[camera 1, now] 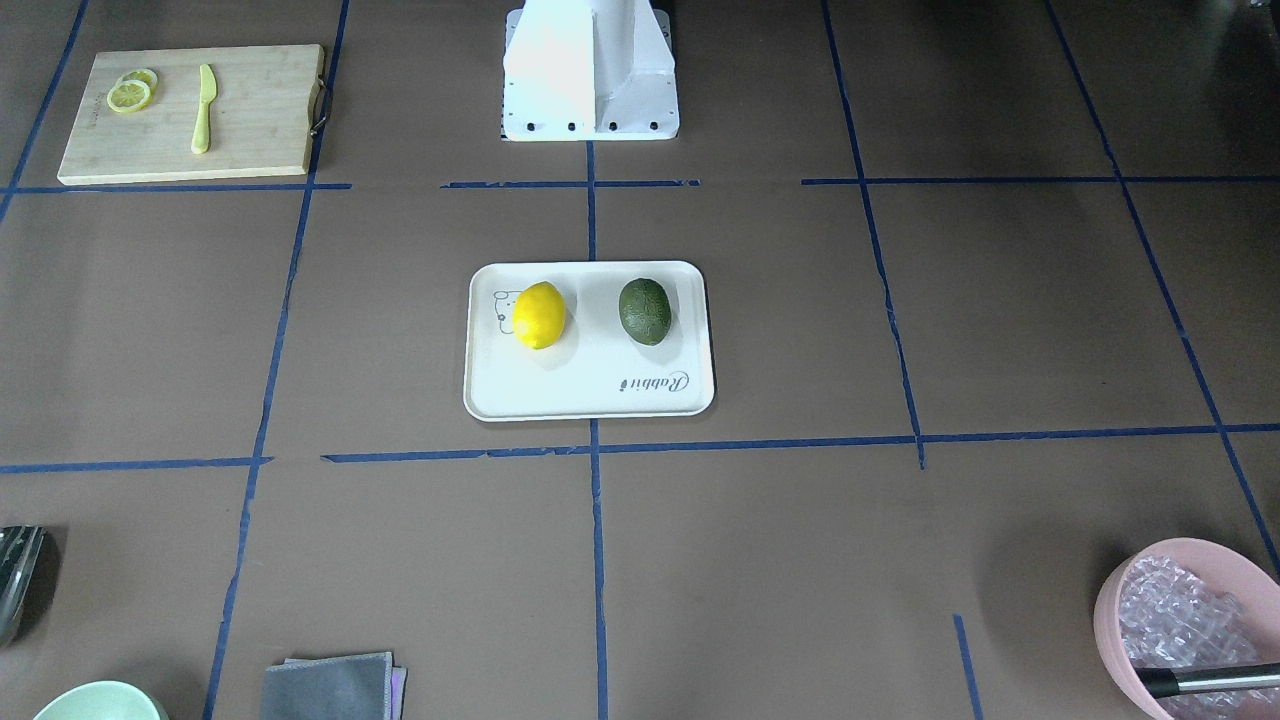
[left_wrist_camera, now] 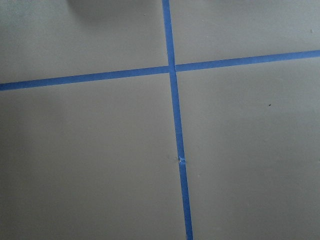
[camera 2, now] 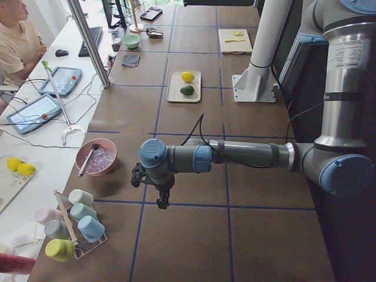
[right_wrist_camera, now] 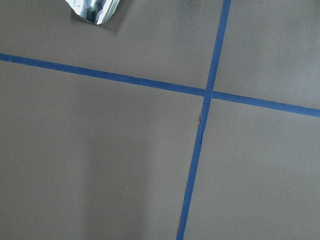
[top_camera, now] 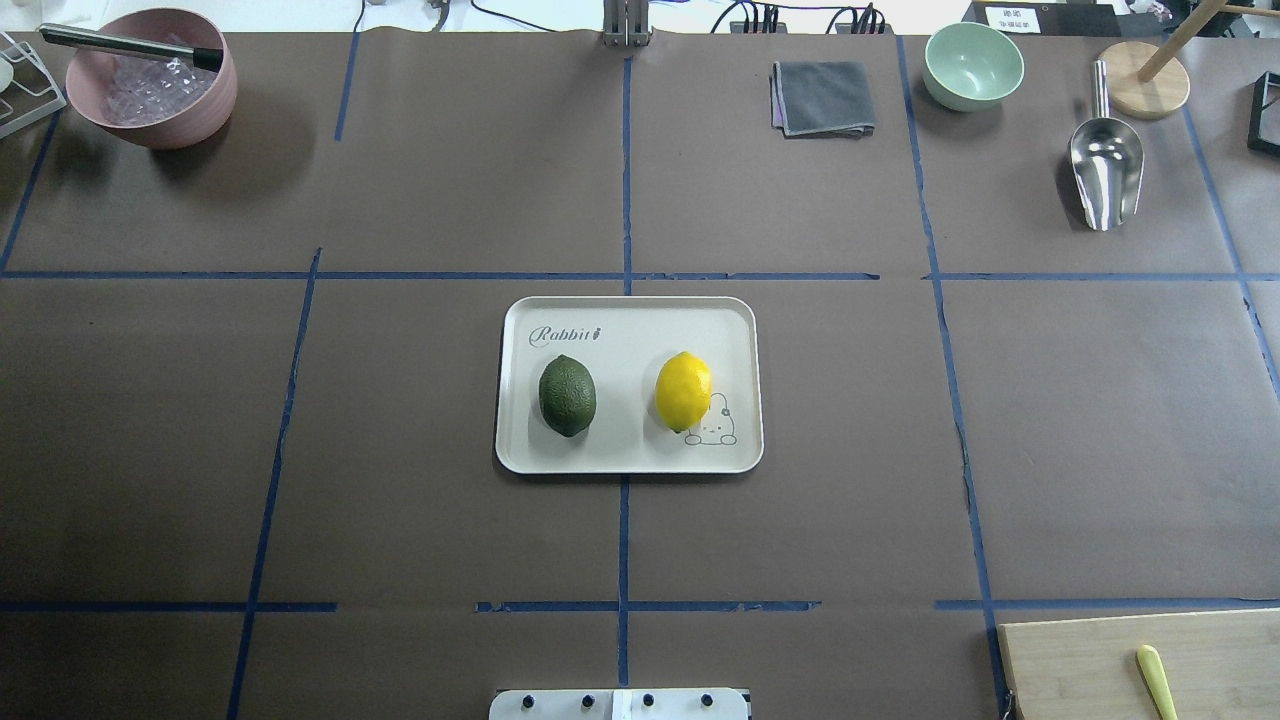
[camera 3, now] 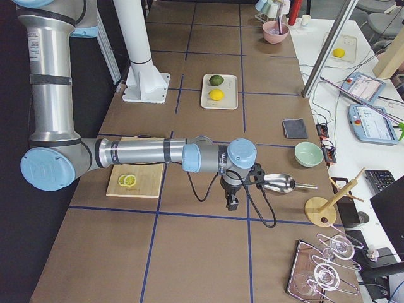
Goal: Place all lemons on tray
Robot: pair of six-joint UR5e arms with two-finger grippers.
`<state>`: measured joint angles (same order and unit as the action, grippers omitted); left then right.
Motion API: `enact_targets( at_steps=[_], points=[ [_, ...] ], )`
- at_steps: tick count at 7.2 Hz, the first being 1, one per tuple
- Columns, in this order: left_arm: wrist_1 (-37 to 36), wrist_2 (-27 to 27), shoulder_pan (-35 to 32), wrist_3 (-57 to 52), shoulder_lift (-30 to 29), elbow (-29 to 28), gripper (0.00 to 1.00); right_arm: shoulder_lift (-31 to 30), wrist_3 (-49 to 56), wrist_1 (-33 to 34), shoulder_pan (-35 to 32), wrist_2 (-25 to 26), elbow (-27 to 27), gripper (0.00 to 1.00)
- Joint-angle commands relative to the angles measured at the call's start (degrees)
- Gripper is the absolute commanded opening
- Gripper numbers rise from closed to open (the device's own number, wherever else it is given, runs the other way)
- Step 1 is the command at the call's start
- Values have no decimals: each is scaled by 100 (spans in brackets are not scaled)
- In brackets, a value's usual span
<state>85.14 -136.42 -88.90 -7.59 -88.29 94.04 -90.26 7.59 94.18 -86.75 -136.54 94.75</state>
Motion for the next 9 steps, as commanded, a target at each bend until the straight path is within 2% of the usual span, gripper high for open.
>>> enact_targets(
  at_steps=[1,9],
  points=[
    [-7,10,-4,-6,14,9,100,52,-3,-5,0,-4,-18,100],
    [-7,45,5,3,93,53,100,18,-3,-5,-35,5,8,100]
  ],
)
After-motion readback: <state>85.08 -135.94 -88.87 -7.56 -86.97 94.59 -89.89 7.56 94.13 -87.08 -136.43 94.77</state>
